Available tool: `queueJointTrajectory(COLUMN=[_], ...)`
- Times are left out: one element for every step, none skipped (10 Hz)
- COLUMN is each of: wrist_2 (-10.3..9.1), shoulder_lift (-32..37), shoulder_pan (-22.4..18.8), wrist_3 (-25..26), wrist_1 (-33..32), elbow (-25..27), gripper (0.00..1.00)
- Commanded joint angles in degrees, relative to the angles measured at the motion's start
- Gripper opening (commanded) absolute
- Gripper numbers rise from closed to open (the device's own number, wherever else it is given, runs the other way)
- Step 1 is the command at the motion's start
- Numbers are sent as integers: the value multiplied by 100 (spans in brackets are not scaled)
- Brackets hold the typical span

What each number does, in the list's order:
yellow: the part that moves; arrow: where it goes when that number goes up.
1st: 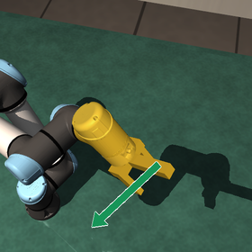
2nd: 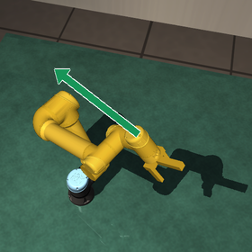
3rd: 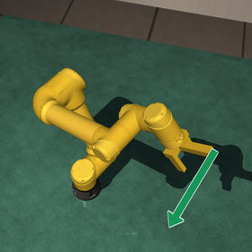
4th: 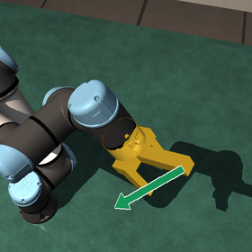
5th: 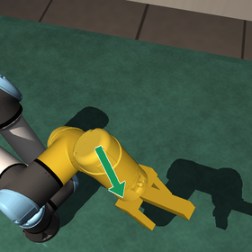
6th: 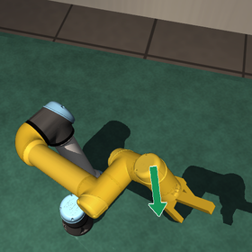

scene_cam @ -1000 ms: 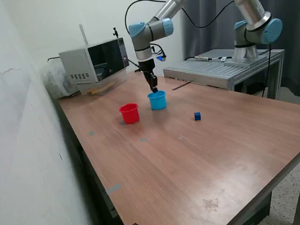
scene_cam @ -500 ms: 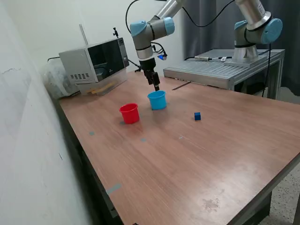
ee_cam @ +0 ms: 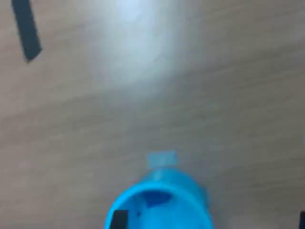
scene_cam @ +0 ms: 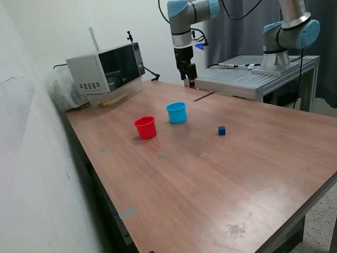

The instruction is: Place red objects in the red bin, and blue objects in the blue bin.

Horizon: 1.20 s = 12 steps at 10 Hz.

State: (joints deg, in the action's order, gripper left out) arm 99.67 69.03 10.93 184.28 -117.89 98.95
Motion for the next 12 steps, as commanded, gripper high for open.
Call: queueJointTrajectory(wrist_2=[-27,-114,-828,-957,-1072,-1264,-1310,-1310,-1310,-1354,-1589,-1583], shoulder_lift=[435,558,690,717,752,753,709,622,490,350,35,-194], shoulder_pan=[-336,-459,-660,-863,-1065,-1180,-1268,-1373,-1383,-1383,-1496,-1593], wrist_3=[573,800,1177,1372,1643,1777,1943,2032,2033,2042,1955,1380], wrist_1=[-32,-32,-67,-154,-460,-541,-568,-646,-752,-770,-770,-779], elbow=[562,712,791,757,722,574,503,441,397,310,135,124], gripper=[100,100,100,100,100,100,100,100,100,100,100,100])
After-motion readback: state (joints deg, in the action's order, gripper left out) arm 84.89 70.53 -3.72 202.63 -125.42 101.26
